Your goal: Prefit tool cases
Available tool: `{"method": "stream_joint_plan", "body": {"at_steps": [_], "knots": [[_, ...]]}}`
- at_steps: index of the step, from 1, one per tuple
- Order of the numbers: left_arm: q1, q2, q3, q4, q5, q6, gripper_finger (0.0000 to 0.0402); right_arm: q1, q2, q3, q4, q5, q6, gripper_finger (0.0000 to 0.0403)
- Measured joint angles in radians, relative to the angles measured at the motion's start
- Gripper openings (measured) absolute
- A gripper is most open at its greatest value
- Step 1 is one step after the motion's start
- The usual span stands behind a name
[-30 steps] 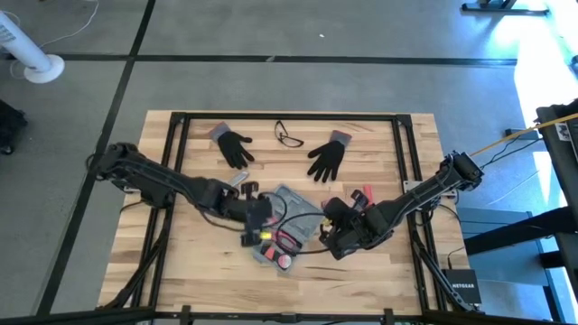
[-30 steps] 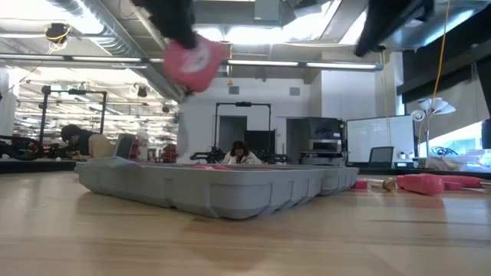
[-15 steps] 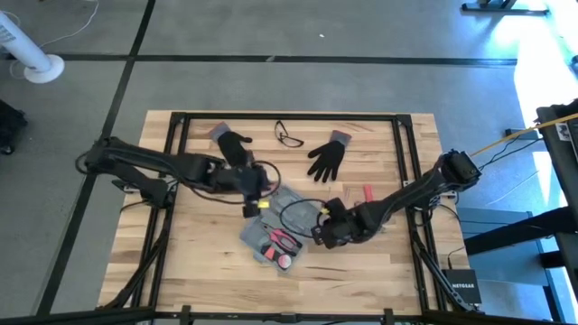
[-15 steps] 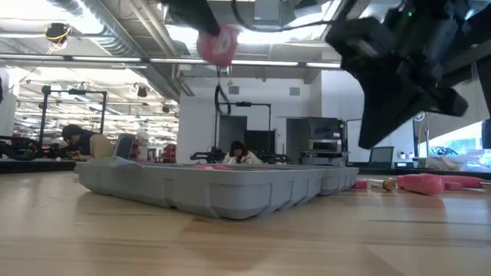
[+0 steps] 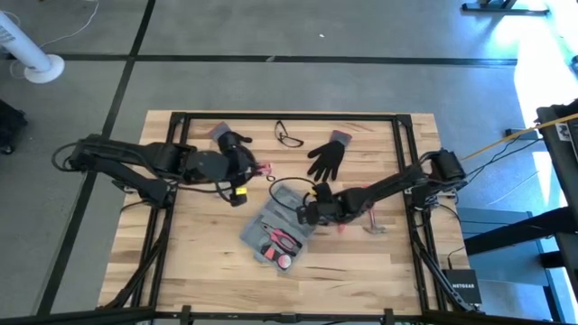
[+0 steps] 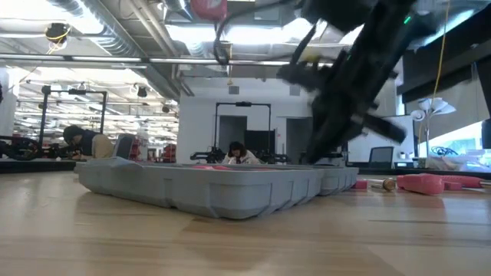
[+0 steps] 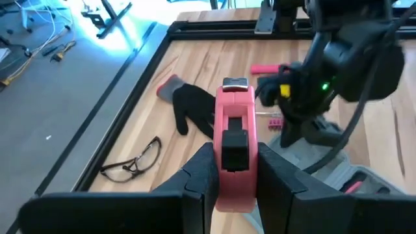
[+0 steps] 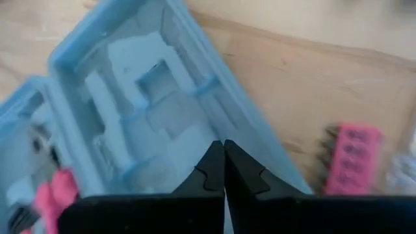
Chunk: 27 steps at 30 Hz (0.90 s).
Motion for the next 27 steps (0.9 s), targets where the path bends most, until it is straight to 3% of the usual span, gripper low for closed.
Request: {"method": "stream_joint_plan", "body": {"at_steps": [7,12,16,20,27], "knots": [[-0.005,-0.021,0.000,-0.014,0.000,-0.012,0.0070,-0.008,0.125,0.024,0.257,-0.078,0.006,0.0000],[-0.006,-0.026,0.000,-0.017,0.000,0.003,0.0070,-0.008,0.190,0.141,0.267,-0.090,-0.043,0.0000],[-0.003,-0.026,0.000,-0.050,-0.008,0.001,0.0070,-0.014,0.184,0.223,0.259,-0.090,-0.192,0.0000],[-0.003,-0.026,0.000,-0.105,-0.032,-0.008,0.0070,-0.002,0.086,0.241,0.102,-0.059,-0.275,0.0000],[0.038,-0.023,-0.082,-0.085,0.003,-0.066,0.0070,0.057,-0.225,0.241,-0.439,0.136,-0.234,0.0000]]}}
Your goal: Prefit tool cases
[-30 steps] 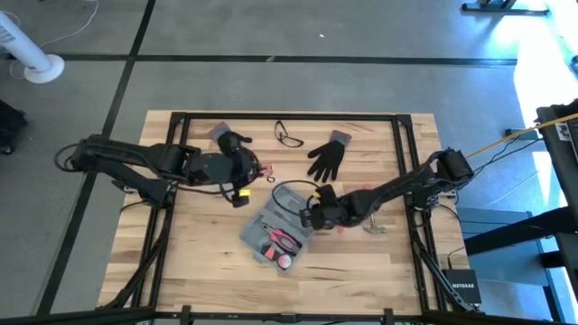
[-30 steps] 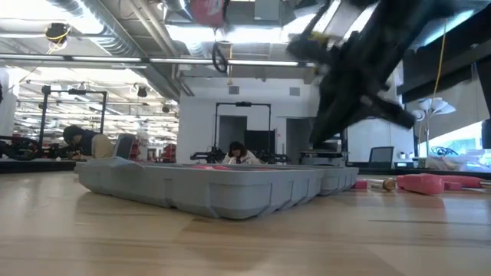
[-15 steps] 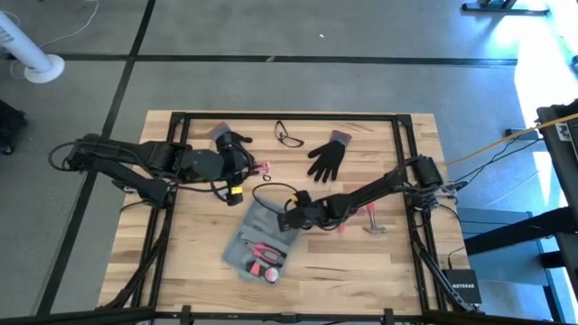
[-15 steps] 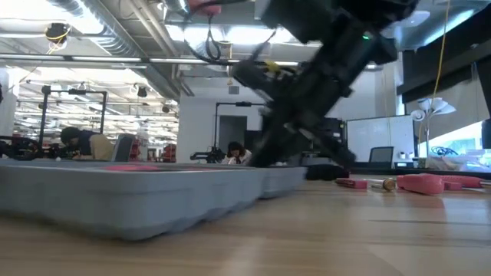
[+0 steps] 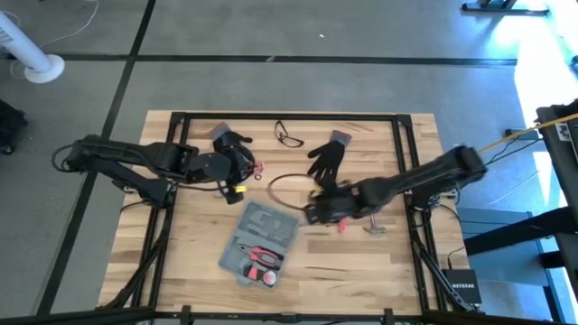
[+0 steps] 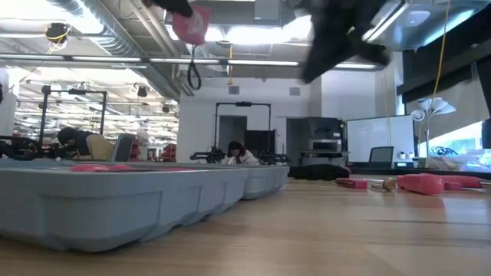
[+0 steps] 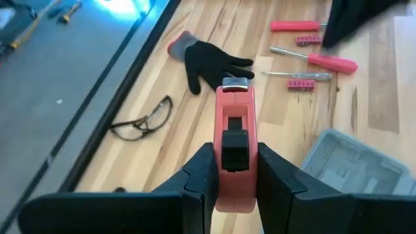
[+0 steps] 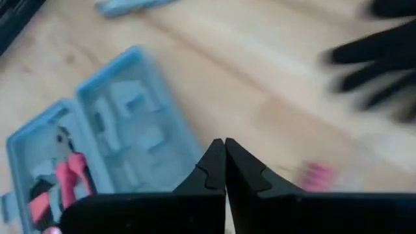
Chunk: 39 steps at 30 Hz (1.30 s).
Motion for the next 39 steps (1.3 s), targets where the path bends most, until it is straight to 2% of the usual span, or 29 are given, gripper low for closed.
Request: {"method": "stream_joint_plan", "body": {"at_steps": [3,7,11,14,19,24,27,31,35,39], "knots": [[0.036,0.019,-0.076,0.113,0.068,0.002,0.0070,0.040,-0.133,0.000,-0.177,0.083,0.114,0.0000],[0.082,0.103,-0.158,0.362,0.229,0.002,0.0070,0.124,-0.262,0.000,-0.348,0.190,0.283,0.0000],[0.104,0.249,-0.165,0.620,0.368,-0.038,0.0070,0.192,-0.314,0.000,-0.436,0.193,0.371,0.0000],[0.105,0.374,-0.165,0.746,0.441,-0.119,0.0070,0.225,-0.312,0.000,-0.471,0.188,0.416,0.0000],[0.112,0.516,-0.166,0.801,0.438,-0.226,0.0070,0.248,-0.295,0.000,-0.481,0.174,0.457,0.0000],[0.155,0.604,-0.166,0.892,0.439,-0.336,0.0070,0.251,-0.280,0.000,-0.464,0.173,0.460,0.0000],[0.177,0.646,-0.166,0.946,0.478,-0.413,0.0070,0.251,-0.272,0.000,-0.451,0.174,0.460,0.0000],[0.188,0.693,-0.165,0.956,0.585,-0.462,0.0070,0.251,-0.270,0.000,-0.450,0.166,0.460,0.0000],[0.171,0.716,-0.162,0.918,0.581,-0.477,0.0070,0.251,-0.270,0.000,-0.450,0.164,0.460,0.0000],[0.163,0.716,-0.163,0.899,0.531,-0.485,0.0123,0.251,-0.271,0.000,-0.451,0.159,0.460,0.0000]]}}
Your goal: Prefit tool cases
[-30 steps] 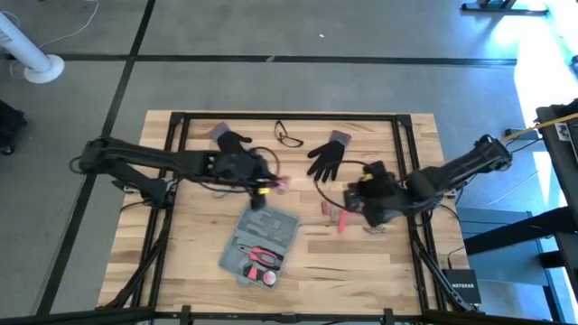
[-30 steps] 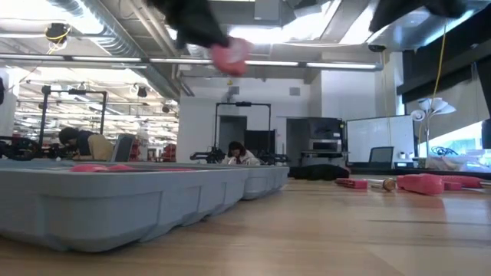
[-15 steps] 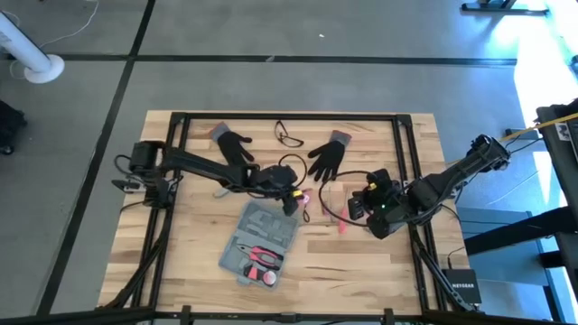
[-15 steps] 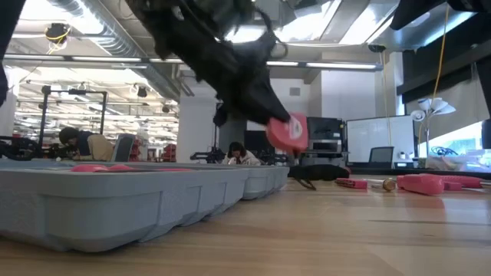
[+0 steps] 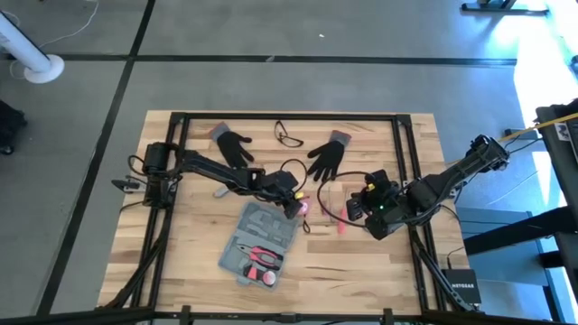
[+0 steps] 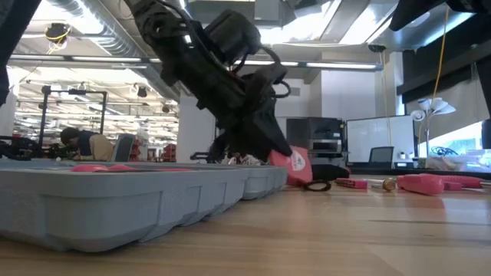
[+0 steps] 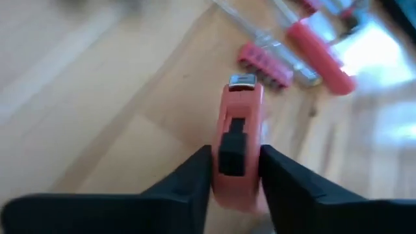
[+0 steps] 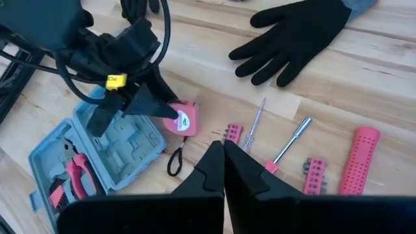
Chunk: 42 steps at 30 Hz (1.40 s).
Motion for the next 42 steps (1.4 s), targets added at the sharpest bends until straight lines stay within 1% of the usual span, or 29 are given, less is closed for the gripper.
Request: {"method": "stream_joint_plan", "body": {"at_steps": [3,7,10,13,15,18,20,22,25,26,28,29,32,35,37,39,42], "knots": [[0.001,0.000,0.007,-0.024,-0.009,0.057,0.0164,0.000,0.000,0.000,-0.001,0.000,-0.004,0.0000],[0.004,-0.004,0.045,-0.057,-0.009,0.148,0.0193,0.000,0.000,0.000,-0.004,0.000,-0.006,0.0000],[0.002,-0.004,0.075,-0.067,-0.009,0.194,0.0201,0.000,0.000,0.000,-0.005,0.000,-0.006,0.0000],[-0.005,-0.004,0.109,-0.073,-0.008,0.257,0.0199,0.000,0.000,0.000,-0.005,0.000,-0.006,0.0000],[-0.009,-0.015,0.138,-0.147,-0.008,0.303,0.0193,0.000,0.000,0.000,-0.005,0.000,-0.007,0.0000],[-0.014,-0.057,0.191,-0.295,-0.009,0.390,0.0172,0.000,0.000,0.000,-0.008,0.001,-0.015,0.0000],[-0.026,-0.116,0.216,-0.386,-0.010,0.473,0.0146,0.000,0.000,0.000,-0.001,0.002,-0.039,0.0000],[-0.050,-0.183,0.224,-0.457,-0.015,0.539,0.0108,0.000,0.000,-0.001,0.011,0.006,-0.073,0.0000],[-0.110,-0.273,0.211,-0.580,-0.050,0.609,0.0029,0.000,0.000,-0.032,0.125,0.008,-0.177,0.0000],[-0.135,-0.299,0.195,-0.617,-0.072,0.609,0.0015,0.000,0.000,-0.048,0.181,0.003,-0.222,0.0000],[-0.194,-0.340,0.149,-0.670,-0.127,0.583,0.0009,-0.001,0.001,-0.090,0.325,-0.034,-0.313,0.0000],[-0.229,-0.357,0.122,-0.689,-0.155,0.563,0.0005,-0.004,0.005,-0.115,0.423,-0.058,-0.360,0.0000],[-0.354,-0.407,0.040,-0.732,-0.219,0.449,0.0001,-0.017,0.039,-0.187,0.725,-0.137,-0.490,0.0000],[-0.492,-0.440,-0.023,-0.760,-0.245,0.330,0.0000,-0.043,0.105,-0.211,0.961,-0.209,-0.607,0.0000],[-0.565,-0.447,-0.044,-0.779,-0.253,0.261,0.0000,-0.070,0.161,-0.209,1.060,-0.290,-0.664,0.0000],[-0.624,-0.448,-0.060,-0.809,-0.278,0.181,0.0000,-0.102,0.233,-0.183,1.115,-0.420,-0.729,0.0000],[-0.678,-0.444,-0.107,-0.799,-0.282,0.066,0.0000,-0.140,0.346,-0.114,1.119,-0.582,-0.798,0.0000]]}}
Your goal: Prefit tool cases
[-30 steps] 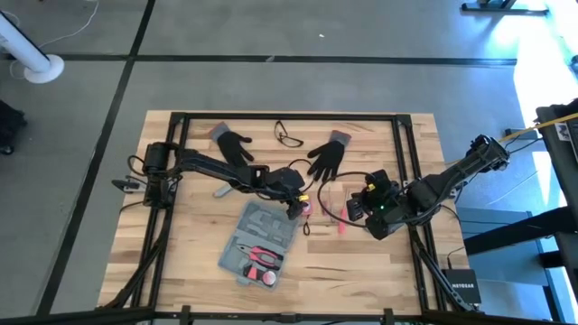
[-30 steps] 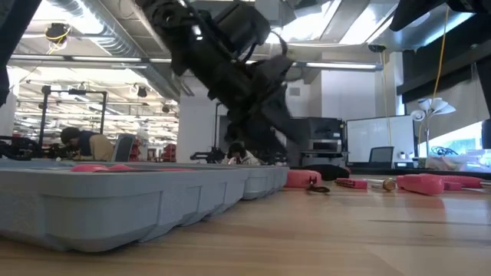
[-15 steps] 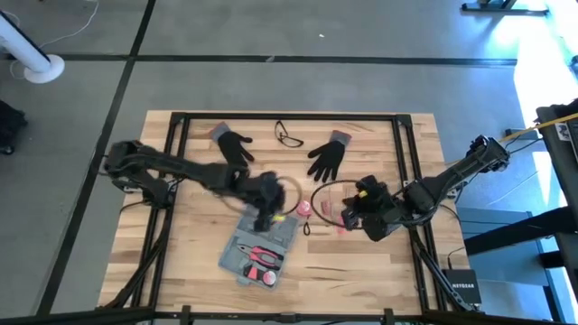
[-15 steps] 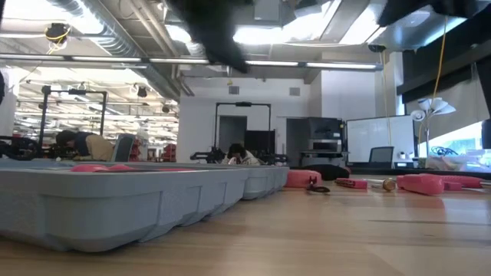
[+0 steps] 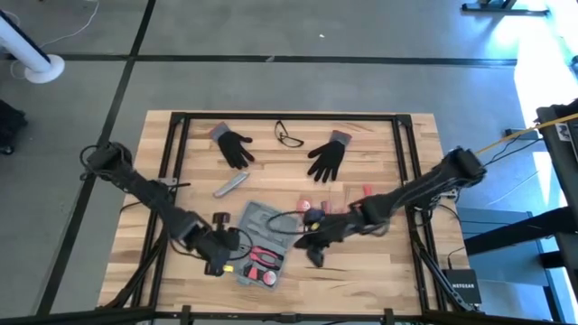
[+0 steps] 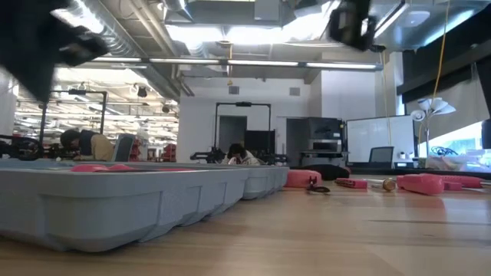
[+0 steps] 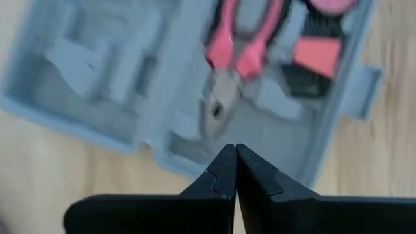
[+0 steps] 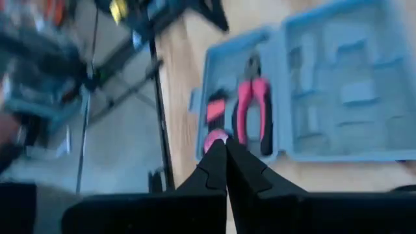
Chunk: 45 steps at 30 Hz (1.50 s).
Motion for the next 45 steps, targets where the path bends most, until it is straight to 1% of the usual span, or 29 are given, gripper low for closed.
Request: {"method": "stream_joint_plan", "body": {"at_steps": [4,7,10,15,18,22,26,29,31,35,37,40,42,45], "knots": [[-0.029,0.001,-0.052,0.030,-0.016,-0.102,0.0000,-0.020,0.163,0.111,-0.003,-0.143,-0.073,0.0000],[-0.027,0.005,-0.075,0.041,-0.032,-0.157,0.0000,-0.020,0.272,0.206,-0.004,-0.187,-0.103,0.0000],[-0.030,0.025,-0.099,0.067,-0.029,-0.164,0.0000,-0.019,0.364,0.298,-0.029,-0.177,-0.123,0.0001],[-0.045,0.077,-0.116,0.158,-0.009,-0.141,0.0000,-0.024,0.463,0.435,-0.232,-0.102,-0.151,0.0001],[-0.062,0.099,-0.115,0.216,-0.007,-0.144,0.0000,-0.027,0.479,0.477,-0.313,-0.107,-0.157,0.0001],[-0.075,0.128,-0.115,0.278,-0.007,-0.174,0.0000,-0.032,0.480,0.480,-0.345,-0.114,-0.159,0.0001],[-0.078,0.180,-0.115,0.316,-0.007,-0.247,0.0000,-0.039,0.480,0.477,-0.408,-0.117,-0.125,0.0001],[-0.079,0.214,-0.110,0.343,-0.008,-0.288,0.0000,-0.045,0.479,0.470,-0.432,-0.070,-0.094,0.0001],[-0.071,0.228,-0.109,0.358,-0.014,-0.292,0.0000,-0.053,0.473,0.470,-0.430,-0.044,-0.079,0.0000],[-0.044,0.234,-0.112,0.438,-0.056,-0.287,0.0000,-0.059,0.443,0.470,-0.413,-0.045,-0.073,0.0000],[-0.027,0.237,-0.115,0.489,-0.070,-0.292,0.0000,-0.058,0.428,0.470,-0.422,-0.040,-0.073,0.0000],[-0.003,0.249,-0.116,0.552,-0.092,-0.330,0.0000,-0.049,0.406,0.470,-0.480,-0.001,-0.075,0.0000],[0.010,0.251,-0.116,0.564,-0.090,-0.352,0.0000,-0.049,0.400,0.470,-0.510,0.014,-0.075,0.0000],[0.019,0.245,-0.116,0.558,-0.095,-0.342,0.0000,-0.051,0.391,0.470,-0.505,0.014,-0.074,0.0000]]}}
